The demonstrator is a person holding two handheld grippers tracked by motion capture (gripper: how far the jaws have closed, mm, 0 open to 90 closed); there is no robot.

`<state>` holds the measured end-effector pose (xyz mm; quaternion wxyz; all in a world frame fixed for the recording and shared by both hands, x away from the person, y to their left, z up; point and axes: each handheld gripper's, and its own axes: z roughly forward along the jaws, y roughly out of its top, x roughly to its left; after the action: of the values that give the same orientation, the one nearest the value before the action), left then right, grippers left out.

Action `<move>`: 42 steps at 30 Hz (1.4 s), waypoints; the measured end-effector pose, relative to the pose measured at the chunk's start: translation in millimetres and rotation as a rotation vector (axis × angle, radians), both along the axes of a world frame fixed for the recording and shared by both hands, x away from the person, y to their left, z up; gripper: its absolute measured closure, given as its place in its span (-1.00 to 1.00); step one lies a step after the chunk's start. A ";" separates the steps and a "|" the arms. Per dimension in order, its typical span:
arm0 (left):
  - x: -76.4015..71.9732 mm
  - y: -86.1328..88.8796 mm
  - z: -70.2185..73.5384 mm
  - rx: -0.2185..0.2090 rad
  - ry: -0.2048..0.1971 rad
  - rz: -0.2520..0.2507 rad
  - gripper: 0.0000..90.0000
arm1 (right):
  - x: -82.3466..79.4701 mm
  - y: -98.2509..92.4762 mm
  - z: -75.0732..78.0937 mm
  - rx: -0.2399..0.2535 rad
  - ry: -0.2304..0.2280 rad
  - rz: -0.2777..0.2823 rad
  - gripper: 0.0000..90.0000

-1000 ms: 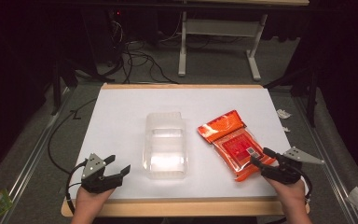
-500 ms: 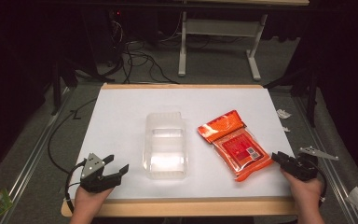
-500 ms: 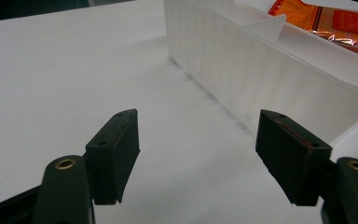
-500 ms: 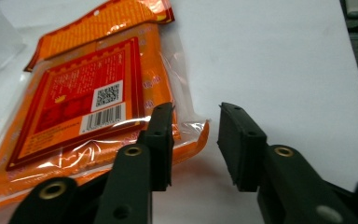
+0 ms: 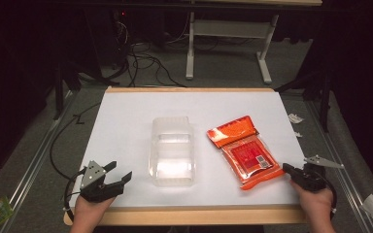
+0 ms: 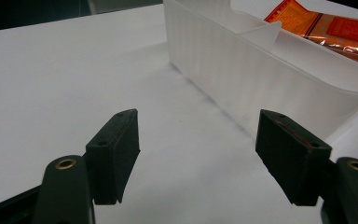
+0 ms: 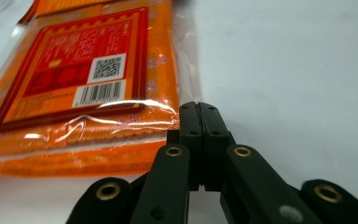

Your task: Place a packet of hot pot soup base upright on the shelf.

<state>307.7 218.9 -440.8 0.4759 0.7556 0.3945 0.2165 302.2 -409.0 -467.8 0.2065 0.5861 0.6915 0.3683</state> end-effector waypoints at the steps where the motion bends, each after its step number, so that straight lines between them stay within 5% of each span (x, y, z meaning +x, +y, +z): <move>1: -0.3 -1.0 -0.5 0.000 -0.001 -0.002 -0.31 | -7.2 6.0 1.8 -0.013 0.004 0.021 1.00; 11: -1.2 -5.0 1.6 0.010 -0.013 -0.030 -0.31 | -37.5 42.4 7.2 -0.076 0.027 0.147 1.00; 25: 1.8 -7.8 0.0 0.015 -0.007 -0.039 -0.31 | -51.9 103.3 11.2 -0.122 0.022 0.364 1.00; 28: 1.6 -6.9 0.5 0.012 -0.010 -0.036 -0.31 | -51.9 101.4 13.1 -0.119 0.011 0.362 0.93; 29: 0.9 -6.4 0.1 0.014 -0.011 -0.037 -0.31 | -53.1 93.0 18.3 -0.069 -0.021 0.335 0.81; 30: 0.9 -6.4 0.1 0.014 -0.011 -0.037 -0.31 | -53.1 93.0 18.3 -0.069 -0.021 0.335 0.81; 35: 4.0 -6.5 -3.0 0.017 0.003 -0.022 -0.31 | -45.1 72.8 21.4 0.027 -0.091 0.211 0.10; 42: 5.6 -9.4 -4.5 0.022 0.015 -0.022 -0.31 | -22.4 54.4 27.7 0.106 -0.195 0.127 -0.26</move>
<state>313.4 209.5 -445.3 0.4669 0.7669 0.3872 0.2098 279.8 -354.6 -440.1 0.2179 0.5126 0.6834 0.4719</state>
